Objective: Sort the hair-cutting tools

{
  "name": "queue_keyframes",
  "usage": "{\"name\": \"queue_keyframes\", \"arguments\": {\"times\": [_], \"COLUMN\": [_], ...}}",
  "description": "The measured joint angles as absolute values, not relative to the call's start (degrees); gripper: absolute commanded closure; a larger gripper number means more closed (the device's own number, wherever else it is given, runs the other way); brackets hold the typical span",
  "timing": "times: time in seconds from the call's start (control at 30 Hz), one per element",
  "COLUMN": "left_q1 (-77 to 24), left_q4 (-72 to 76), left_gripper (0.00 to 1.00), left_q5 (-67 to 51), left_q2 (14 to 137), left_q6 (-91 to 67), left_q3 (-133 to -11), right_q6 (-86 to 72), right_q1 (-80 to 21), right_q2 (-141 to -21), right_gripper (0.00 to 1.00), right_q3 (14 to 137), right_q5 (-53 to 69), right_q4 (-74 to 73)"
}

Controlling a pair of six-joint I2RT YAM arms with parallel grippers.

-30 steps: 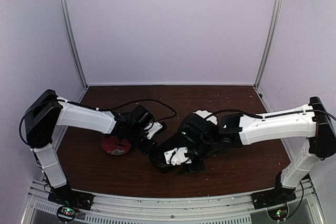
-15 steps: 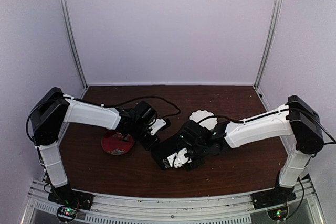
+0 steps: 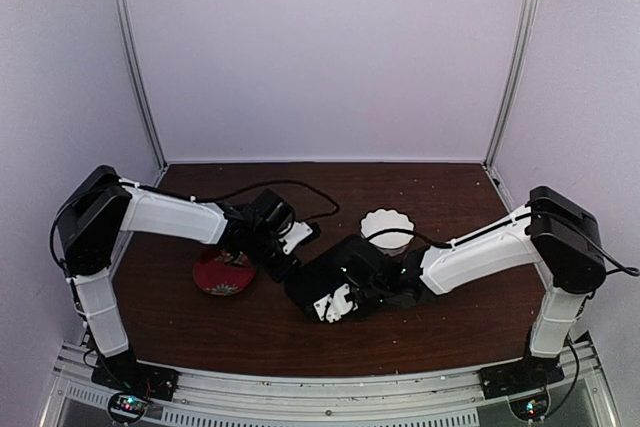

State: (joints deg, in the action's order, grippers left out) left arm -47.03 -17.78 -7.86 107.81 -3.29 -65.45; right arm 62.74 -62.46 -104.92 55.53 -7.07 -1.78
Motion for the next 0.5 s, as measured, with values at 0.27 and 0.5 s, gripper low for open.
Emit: {"name": "queue_keyframes", "arguments": {"times": [0.27,0.5], "left_q1": [-48.1,-56.2], "left_q4": [-13.6,-13.4], "left_gripper": [1.00,1.00], "left_q5": [-7.3,-8.3], "left_q2": [98.0,93.0], "left_q6": [-8.5,-15.0], "left_q3": [-51.9,-46.2], "right_q6": [59.5,54.2], "right_q1": [-62.5,-62.3], "right_q2": [-105.6,-106.8], "right_gripper": [1.00,1.00], "right_q3": [57.1,60.9], "right_q5": [-7.9,-7.4], "right_q4": [-4.2,-8.8]}}
